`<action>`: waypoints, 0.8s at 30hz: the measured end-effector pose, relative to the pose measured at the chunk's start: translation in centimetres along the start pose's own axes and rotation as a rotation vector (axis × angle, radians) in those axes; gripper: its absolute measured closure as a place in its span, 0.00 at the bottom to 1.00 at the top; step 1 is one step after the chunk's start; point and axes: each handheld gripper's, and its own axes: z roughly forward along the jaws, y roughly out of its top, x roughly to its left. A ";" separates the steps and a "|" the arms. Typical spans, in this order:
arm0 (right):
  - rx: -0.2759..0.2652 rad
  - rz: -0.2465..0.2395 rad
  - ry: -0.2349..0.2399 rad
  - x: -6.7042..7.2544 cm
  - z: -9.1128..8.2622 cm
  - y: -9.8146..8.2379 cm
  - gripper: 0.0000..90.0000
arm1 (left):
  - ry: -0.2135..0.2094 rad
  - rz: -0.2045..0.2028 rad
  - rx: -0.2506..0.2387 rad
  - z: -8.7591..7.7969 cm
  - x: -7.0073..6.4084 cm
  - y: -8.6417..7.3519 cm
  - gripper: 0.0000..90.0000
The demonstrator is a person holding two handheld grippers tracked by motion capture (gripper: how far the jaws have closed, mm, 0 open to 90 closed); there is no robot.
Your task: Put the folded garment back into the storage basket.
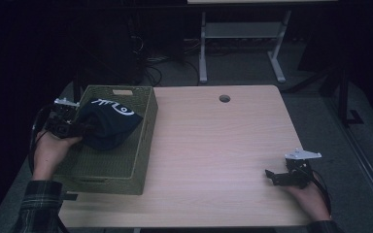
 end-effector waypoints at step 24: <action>-0.001 0.002 0.000 0.0 0.0 0.0 0.04 | -0.007 -0.013 0.149 6.7 -0.1 -2.0 0.83</action>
